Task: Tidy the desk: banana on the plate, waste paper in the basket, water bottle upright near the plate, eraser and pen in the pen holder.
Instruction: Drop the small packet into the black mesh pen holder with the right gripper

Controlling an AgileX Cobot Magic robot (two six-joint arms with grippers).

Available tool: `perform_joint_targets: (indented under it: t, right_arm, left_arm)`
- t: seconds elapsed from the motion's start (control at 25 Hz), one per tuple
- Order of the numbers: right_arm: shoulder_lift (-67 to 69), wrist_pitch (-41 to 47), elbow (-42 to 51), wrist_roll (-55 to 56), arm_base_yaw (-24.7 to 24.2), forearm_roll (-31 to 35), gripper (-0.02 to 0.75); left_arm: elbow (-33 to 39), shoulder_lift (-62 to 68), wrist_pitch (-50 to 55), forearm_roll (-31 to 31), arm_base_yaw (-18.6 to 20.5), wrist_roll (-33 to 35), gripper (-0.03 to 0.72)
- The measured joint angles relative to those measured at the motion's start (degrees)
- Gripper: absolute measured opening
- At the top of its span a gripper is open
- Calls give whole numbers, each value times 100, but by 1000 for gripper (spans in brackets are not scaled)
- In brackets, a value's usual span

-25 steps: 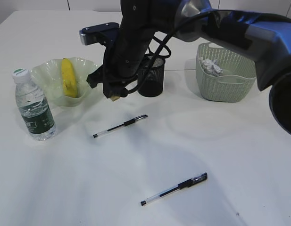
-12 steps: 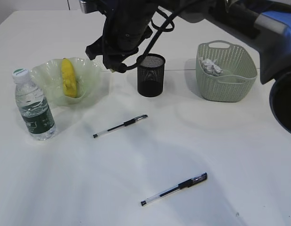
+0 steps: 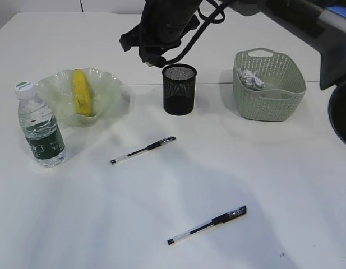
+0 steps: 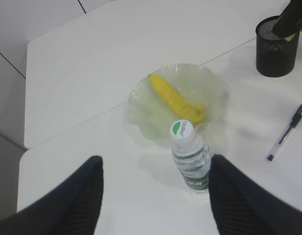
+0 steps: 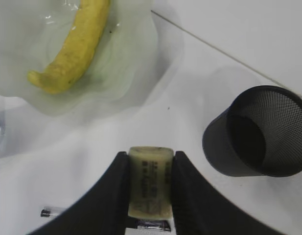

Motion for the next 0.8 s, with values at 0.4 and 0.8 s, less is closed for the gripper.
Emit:
perform_joint_targets:
  t: [0.4,0.8]
  right_arm:
    - [4,-603,-14,23,-415,-42,190]
    - [4,-1426,-14,93,-706,-65,192]
  left_arm:
    - [0,0,0,0,0,0,477]
    - [0,0,0,0,0,0,475]
